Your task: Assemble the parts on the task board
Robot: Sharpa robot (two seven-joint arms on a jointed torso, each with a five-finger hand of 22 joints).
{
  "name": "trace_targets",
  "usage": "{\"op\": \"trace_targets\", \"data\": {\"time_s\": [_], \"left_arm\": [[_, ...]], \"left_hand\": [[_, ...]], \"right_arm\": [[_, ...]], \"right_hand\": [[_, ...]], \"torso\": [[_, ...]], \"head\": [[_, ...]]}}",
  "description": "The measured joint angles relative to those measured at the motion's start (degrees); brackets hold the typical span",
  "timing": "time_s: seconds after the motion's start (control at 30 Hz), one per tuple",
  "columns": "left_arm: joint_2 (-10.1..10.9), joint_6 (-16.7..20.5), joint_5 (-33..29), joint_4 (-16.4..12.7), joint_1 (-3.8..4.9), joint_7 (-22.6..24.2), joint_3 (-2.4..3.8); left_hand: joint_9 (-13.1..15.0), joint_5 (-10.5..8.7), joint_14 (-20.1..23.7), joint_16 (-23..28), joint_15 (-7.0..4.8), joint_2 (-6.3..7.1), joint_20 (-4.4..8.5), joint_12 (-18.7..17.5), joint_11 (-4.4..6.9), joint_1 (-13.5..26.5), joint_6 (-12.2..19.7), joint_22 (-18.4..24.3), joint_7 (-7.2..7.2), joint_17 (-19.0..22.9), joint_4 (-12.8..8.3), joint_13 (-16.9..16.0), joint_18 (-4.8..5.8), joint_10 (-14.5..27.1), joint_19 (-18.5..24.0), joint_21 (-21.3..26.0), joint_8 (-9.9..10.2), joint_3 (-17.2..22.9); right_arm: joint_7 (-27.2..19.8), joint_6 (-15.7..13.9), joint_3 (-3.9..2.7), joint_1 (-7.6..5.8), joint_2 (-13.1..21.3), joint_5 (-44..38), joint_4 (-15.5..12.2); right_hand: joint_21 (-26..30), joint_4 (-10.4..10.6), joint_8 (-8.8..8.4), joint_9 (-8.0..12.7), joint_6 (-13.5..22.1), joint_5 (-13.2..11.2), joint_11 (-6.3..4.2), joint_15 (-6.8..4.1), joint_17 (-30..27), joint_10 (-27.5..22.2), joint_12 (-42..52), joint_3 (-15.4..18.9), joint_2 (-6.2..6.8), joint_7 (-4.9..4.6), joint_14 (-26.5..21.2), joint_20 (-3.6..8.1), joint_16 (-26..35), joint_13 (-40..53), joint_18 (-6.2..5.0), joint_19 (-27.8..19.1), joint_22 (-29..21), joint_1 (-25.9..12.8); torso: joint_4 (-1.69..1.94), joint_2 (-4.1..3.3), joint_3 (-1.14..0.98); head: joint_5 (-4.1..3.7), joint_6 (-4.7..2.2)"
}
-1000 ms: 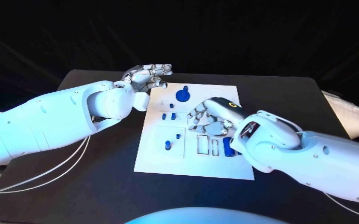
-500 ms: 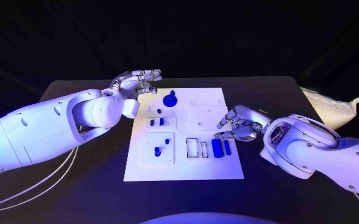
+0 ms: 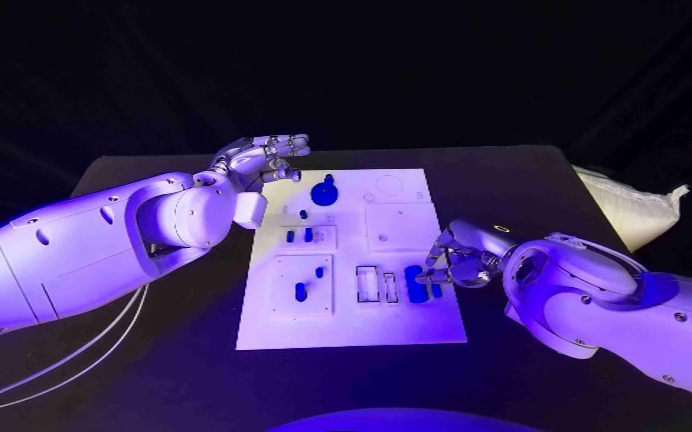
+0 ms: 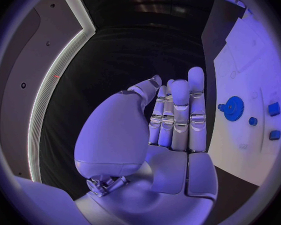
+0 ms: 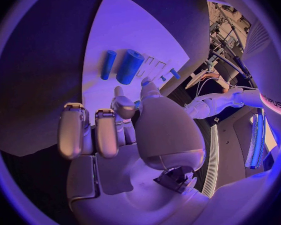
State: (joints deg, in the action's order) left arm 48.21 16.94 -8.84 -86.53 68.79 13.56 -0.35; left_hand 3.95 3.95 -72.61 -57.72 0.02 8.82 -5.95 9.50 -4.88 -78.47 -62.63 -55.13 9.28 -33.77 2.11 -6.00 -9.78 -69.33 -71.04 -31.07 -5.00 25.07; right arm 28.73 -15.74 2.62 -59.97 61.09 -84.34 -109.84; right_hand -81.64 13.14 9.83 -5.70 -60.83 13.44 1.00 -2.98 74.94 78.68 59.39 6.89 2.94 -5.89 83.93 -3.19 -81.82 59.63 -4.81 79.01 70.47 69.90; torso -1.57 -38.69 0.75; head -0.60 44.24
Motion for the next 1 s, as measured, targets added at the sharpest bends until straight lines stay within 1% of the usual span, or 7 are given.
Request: {"op": "trace_targets", "data": {"time_s": [0.03,0.1,0.4,0.57,0.73,0.9,1.0], "left_arm": [[0.01,0.0,0.0,0.0,0.0,0.0,-0.01],[0.02,-0.01,0.0,0.0,-0.01,0.0,-0.01],[0.1,-0.04,0.0,-0.01,-0.01,-0.05,-0.02],[0.17,-0.04,0.0,-0.01,-0.01,-0.09,-0.02],[0.26,-0.05,0.02,-0.01,-0.01,-0.11,-0.03],[0.3,-0.06,0.03,-0.03,-0.01,-0.14,-0.03],[0.3,-0.06,0.04,-0.03,-0.01,-0.15,-0.03]], "left_hand": [[0.0,0.0,0.0,0.0,0.0,0.0,0.0,0.0,0.0,0.0,0.0,0.0,0.0,0.0,0.0,0.0,0.0,0.0,0.0,0.0,0.0,0.0],[0.0,0.0,0.0,0.0,0.0,0.0,0.0,0.0,0.0,0.0,0.0,0.0,0.0,0.0,0.0,0.0,0.0,0.0,0.0,0.0,0.0,0.0],[0.0,0.0,0.0,0.0,0.0,0.0,0.0,0.0,0.0,0.0,0.0,0.0,0.0,0.0,0.0,0.01,0.0,0.0,0.0,0.0,0.0,0.0],[0.0,0.0,0.0,0.0,0.0,0.0,0.0,0.0,0.0,0.0,0.0,-0.01,0.0,0.0,0.0,0.01,0.0,0.0,0.0,0.0,0.0,0.0],[0.0,0.0,0.0,0.0,0.0,0.0,0.0,0.0,0.0,0.0,0.0,-0.01,0.0,-0.01,0.0,0.02,0.0,0.0,0.0,0.0,0.0,0.0],[0.0,0.0,0.0,0.0,0.0,0.0,0.0,0.0,0.0,0.0,0.0,-0.01,0.0,-0.01,0.0,0.02,0.0,0.0,0.0,0.0,0.0,0.0],[0.0,0.0,0.0,0.0,0.0,0.0,0.0,0.0,0.0,0.0,0.0,-0.01,0.0,-0.01,0.0,0.02,0.0,0.0,0.0,0.0,0.0,0.0]], "right_arm": [[0.28,0.14,0.0,0.07,-0.19,-0.28,0.09],[0.87,0.42,0.0,0.32,-0.58,-0.84,0.32],[2.28,1.13,0.02,1.56,-2.67,-2.2,1.39],[2.61,1.56,0.03,1.99,-3.56,-2.7,2.19],[2.96,2.24,0.01,2.36,-4.42,-3.48,3.24],[3.21,2.6,-0.13,2.65,-5.52,-4.43,4.06],[3.27,2.58,-0.2,2.76,-5.83,-4.7,4.21]], "right_hand": [[0.0,0.24,0.13,0.0,0.0,0.0,0.0,0.0,0.0,0.0,0.0,0.21,0.0,0.0,0.0,0.0,0.0,0.11,0.0,0.0,0.0,0.0],[0.0,0.95,0.14,-0.1,0.0,0.32,0.0,0.0,0.0,0.0,0.0,0.43,-0.57,0.0,0.0,0.0,0.0,0.3,0.0,0.0,0.0,-0.04],[0.0,1.57,0.36,-0.18,0.0,0.32,-0.02,0.0,-0.01,-0.02,0.0,0.76,-0.83,0.0,0.0,0.0,0.0,0.39,0.0,0.0,-0.01,0.23],[0.0,1.67,0.6,-0.25,0.0,0.66,-0.16,0.0,-0.01,-0.16,0.0,0.85,-0.86,0.0,0.0,0.0,0.0,0.52,0.0,0.0,-0.01,0.26],[0.0,1.97,1.02,-0.49,-0.19,1.34,-0.17,0.0,-0.02,-0.16,0.0,1.16,-1.52,0.19,0.0,0.0,0.0,0.8,0.0,0.0,0.03,0.92],[0.0,1.98,1.7,-0.81,-0.49,2.76,-0.16,0.0,-0.02,-0.16,0.0,1.16,-2.71,0.49,0.0,0.0,-0.22,1.25,0.0,0.0,0.07,2.11],[0.0,2.26,1.91,-0.99,-0.63,2.87,-0.2,0.01,-0.02,-0.2,-0.07,1.06,-3.17,0.63,0.0,0.0,-0.22,1.39,-0.01,-0.01,0.08,2.57]], "torso": [[-0.03,0.0,0.0],[-0.04,-0.01,0.0],[-0.1,-0.03,0.0],[-0.09,-0.05,0.02],[-0.08,-0.05,0.03],[-0.08,-0.04,0.07],[-0.06,-0.02,0.07]], "head": [[0.03,0.0],[0.07,0.01],[0.27,0.22],[0.41,0.35],[0.54,0.52],[0.65,0.61],[0.68,0.66]]}}
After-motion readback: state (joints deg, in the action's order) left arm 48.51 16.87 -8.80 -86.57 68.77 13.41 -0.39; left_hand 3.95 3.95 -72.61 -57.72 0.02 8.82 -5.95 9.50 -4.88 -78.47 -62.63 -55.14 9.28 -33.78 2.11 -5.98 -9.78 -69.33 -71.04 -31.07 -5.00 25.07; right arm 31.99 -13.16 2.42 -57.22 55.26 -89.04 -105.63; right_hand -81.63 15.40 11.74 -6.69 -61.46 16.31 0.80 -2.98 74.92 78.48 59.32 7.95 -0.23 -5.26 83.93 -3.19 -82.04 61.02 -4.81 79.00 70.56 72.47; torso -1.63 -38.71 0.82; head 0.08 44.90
